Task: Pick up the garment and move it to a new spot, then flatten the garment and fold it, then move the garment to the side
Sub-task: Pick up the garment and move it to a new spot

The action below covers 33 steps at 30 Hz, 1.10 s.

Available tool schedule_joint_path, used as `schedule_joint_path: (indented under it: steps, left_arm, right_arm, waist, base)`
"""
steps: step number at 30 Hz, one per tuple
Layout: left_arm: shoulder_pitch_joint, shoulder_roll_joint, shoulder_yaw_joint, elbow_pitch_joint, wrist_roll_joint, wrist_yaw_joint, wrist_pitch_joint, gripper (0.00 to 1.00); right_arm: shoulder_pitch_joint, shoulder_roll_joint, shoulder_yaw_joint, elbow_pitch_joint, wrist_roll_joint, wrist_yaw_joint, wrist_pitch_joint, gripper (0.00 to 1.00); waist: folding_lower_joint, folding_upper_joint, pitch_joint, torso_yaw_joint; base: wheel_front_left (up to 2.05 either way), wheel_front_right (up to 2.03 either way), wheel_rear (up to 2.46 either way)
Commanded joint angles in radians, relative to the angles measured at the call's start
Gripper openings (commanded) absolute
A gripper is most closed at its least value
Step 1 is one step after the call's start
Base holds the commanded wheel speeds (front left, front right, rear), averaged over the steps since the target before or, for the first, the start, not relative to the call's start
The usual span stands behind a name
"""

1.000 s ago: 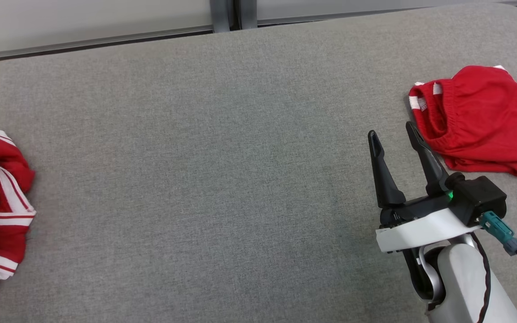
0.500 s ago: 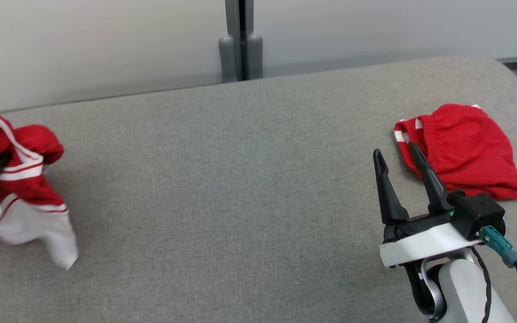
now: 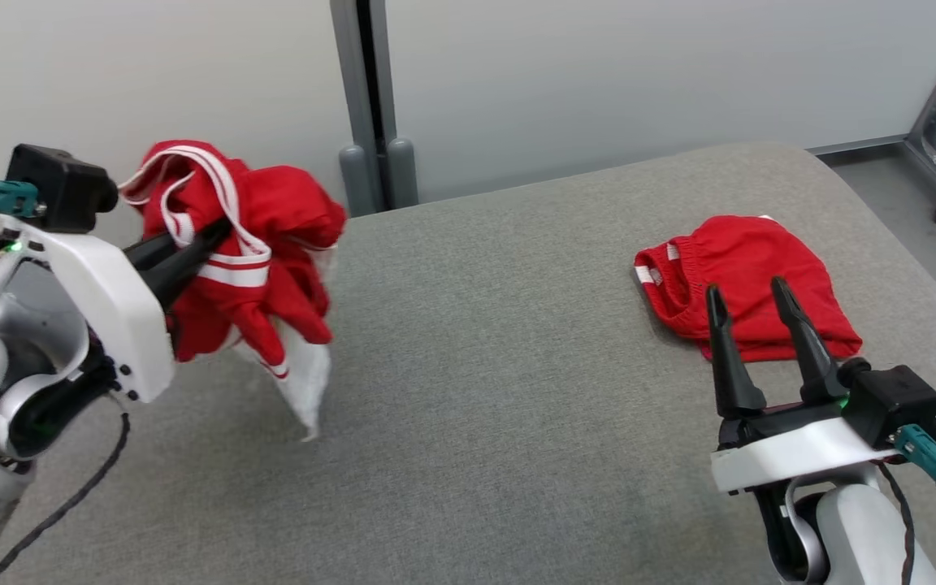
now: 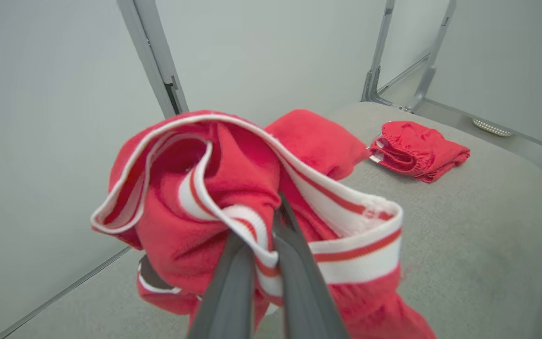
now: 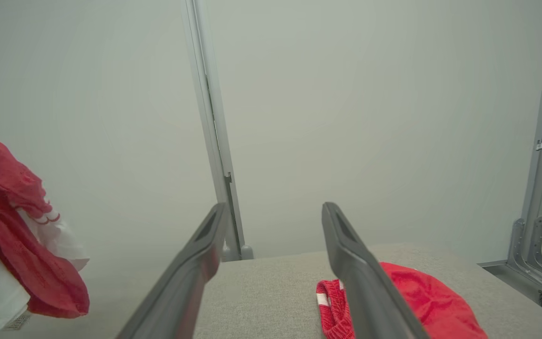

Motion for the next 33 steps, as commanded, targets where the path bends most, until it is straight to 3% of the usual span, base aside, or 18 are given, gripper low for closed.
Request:
schedule_joint_path:
  steps: [1, 7, 11, 20, 21, 22, 23, 24, 30, 33]
  left_arm:
    - [-0.014, -0.018, -0.002, -0.036, 0.005, 0.010, -0.013, 0.00]
    - [0.037, -0.085, -0.015, -0.077, 0.031, 0.062, -0.083, 0.00]
    - [0.128, -0.156, -0.006, -0.016, 0.012, 0.093, -0.197, 0.00]
    - [0.251, -0.269, -0.057, 0.299, 0.025, 0.047, -0.378, 0.00]
    - [0.250, -0.283, -0.064, 0.326, 0.026, 0.042, -0.392, 0.14]
    - [0.248, -0.295, -0.072, 0.351, 0.028, 0.036, -0.402, 0.42]
    - [0.244, -0.304, -0.078, 0.374, 0.033, 0.032, -0.412, 0.77]
    - [0.231, -0.321, -0.089, 0.412, 0.037, 0.024, -0.428, 1.00]
    - [0.194, -0.306, -0.100, 0.449, 0.080, 0.019, -0.480, 1.00]
    - [0.186, -0.280, -0.087, 0.419, 0.094, 0.038, -0.505, 1.00]
  right_arm:
    - [0.009, -0.010, -0.016, -0.009, -0.001, 0.000, -0.007, 1.00]
    - [0.019, -0.013, -0.056, -0.022, -0.005, 0.000, -0.006, 1.00]
    - [0.020, -0.010, -0.059, -0.023, -0.001, 0.000, -0.005, 1.00]
    - [0.010, -0.011, -0.054, -0.010, -0.006, 0.000, 0.005, 1.00]
    - [0.011, -0.012, -0.053, -0.009, -0.007, 0.000, 0.008, 1.00]
    - [0.012, -0.012, -0.050, -0.007, -0.008, 0.000, 0.010, 1.00]
    - [0.012, -0.012, -0.045, -0.005, -0.006, 0.000, 0.013, 1.00]
    - [0.011, -0.013, -0.038, -0.004, -0.003, 0.000, 0.018, 1.00]
    - [0.015, -0.019, -0.039, -0.008, -0.004, 0.000, 0.025, 1.00]
    - [0.024, -0.024, -0.045, -0.014, -0.007, 0.000, 0.028, 1.00]
  waist:
    - [0.0000, 0.0000, -0.004, -0.028]
    - [0.0000, 0.0000, 0.007, -0.062]
    - [0.0000, 0.0000, 0.021, -0.088]
    - [0.0000, 0.0000, 0.034, -0.089]
    - [0.0000, 0.0000, 0.031, -0.083]
    - [0.0000, 0.0000, 0.028, -0.077]
    - [0.0000, 0.0000, 0.025, -0.072]
    - [0.0000, 0.0000, 0.020, -0.060]
    - [0.0000, 0.0000, 0.005, -0.027]
    - [0.0000, 0.0000, -0.003, -0.011]
  base:
    - [0.00, 0.00, 0.00]
    - [0.00, 0.00, 0.00]
    - [0.00, 0.00, 0.00]
    - [0.00, 0.00, 0.00]
    - [0.00, 0.00, 0.00]
    - [0.00, 0.00, 0.00]
    - [0.00, 0.00, 0.00]
    - [0.00, 0.00, 0.00]
    - [0.00, 0.00, 0.00]
    - [0.00, 0.00, 0.00]
